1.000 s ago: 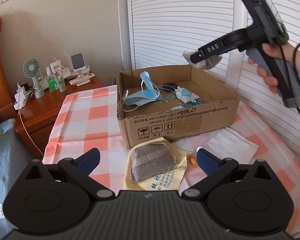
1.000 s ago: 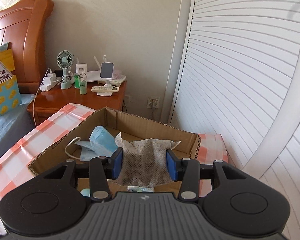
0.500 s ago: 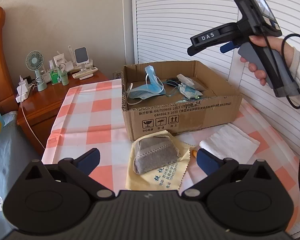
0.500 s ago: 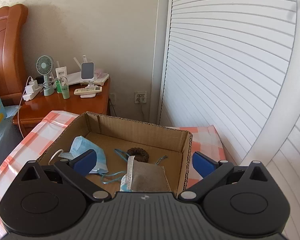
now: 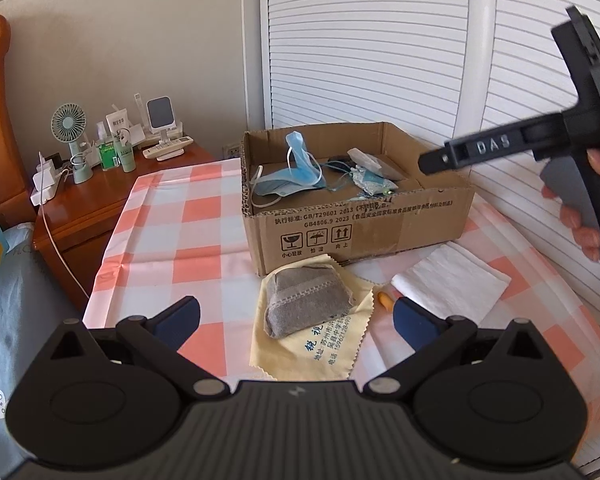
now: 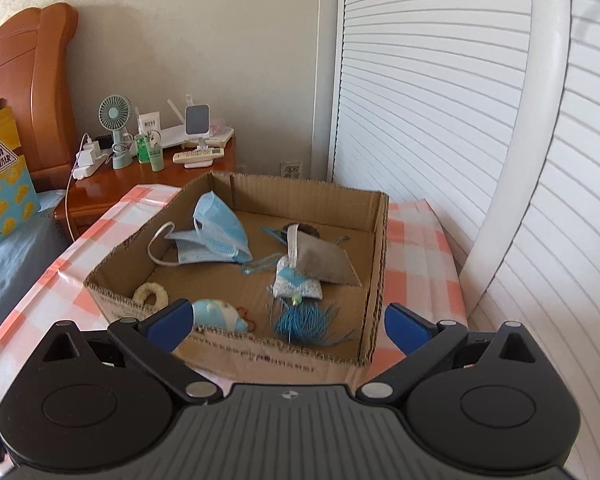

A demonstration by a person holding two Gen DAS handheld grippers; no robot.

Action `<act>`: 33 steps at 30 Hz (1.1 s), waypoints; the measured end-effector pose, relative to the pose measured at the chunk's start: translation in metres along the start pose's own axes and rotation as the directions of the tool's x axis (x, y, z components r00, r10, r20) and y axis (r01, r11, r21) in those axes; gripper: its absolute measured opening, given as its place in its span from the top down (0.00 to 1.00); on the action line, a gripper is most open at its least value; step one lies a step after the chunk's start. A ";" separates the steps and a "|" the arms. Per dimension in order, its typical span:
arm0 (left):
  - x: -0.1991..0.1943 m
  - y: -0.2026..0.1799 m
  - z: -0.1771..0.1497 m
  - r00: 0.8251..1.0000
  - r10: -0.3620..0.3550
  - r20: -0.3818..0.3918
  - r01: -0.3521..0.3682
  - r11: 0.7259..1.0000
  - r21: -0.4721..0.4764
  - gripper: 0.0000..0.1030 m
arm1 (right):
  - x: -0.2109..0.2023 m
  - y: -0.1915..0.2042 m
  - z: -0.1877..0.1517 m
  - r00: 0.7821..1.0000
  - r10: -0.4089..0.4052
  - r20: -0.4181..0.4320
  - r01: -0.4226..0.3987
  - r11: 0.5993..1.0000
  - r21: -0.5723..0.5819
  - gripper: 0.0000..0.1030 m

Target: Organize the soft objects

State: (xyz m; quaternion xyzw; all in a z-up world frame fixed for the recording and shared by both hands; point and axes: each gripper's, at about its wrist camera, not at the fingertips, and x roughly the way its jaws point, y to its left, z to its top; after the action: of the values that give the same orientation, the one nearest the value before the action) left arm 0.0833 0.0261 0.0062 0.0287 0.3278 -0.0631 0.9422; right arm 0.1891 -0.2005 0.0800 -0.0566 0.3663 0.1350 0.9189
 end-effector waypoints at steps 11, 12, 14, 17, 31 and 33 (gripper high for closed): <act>0.005 -0.003 -0.003 1.000 -0.005 -0.021 0.006 1.000 0.012 0.01 | 0.010 0.016 -0.088 0.988 -0.038 -0.148 0.039 0.999 0.003 0.00; 0.006 -0.004 -0.003 1.000 -0.005 -0.023 0.006 1.000 0.016 0.01 | 0.011 0.017 -0.091 0.987 -0.036 -0.157 0.037 0.999 0.004 0.00; 0.008 -0.006 -0.003 1.000 -0.001 -0.027 0.002 1.000 0.031 0.01 | 0.012 0.018 -0.097 0.985 -0.013 -0.173 0.016 1.000 0.014 0.00; 0.010 -0.010 -0.003 0.999 0.003 -0.034 -0.001 0.999 0.046 0.01 | 0.016 0.020 -0.103 0.983 -0.002 -0.185 0.005 1.000 0.014 0.00; 0.037 -0.025 -0.004 0.995 -0.037 -0.096 0.045 0.996 0.075 0.01 | 0.023 0.018 -0.111 0.989 -0.010 -0.148 0.002 0.998 -0.057 0.00; 0.040 -0.028 -0.003 0.993 -0.048 -0.105 0.057 0.994 0.088 0.01 | 0.025 0.014 -0.110 0.988 -0.028 -0.149 0.021 0.999 -0.045 0.00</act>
State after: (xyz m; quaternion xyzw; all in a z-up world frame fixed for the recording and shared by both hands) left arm 0.1085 -0.0048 -0.0216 0.0663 0.3733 -0.1013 0.9198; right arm 0.1307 -0.2044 -0.0170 -0.0910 0.4304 0.1270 0.8890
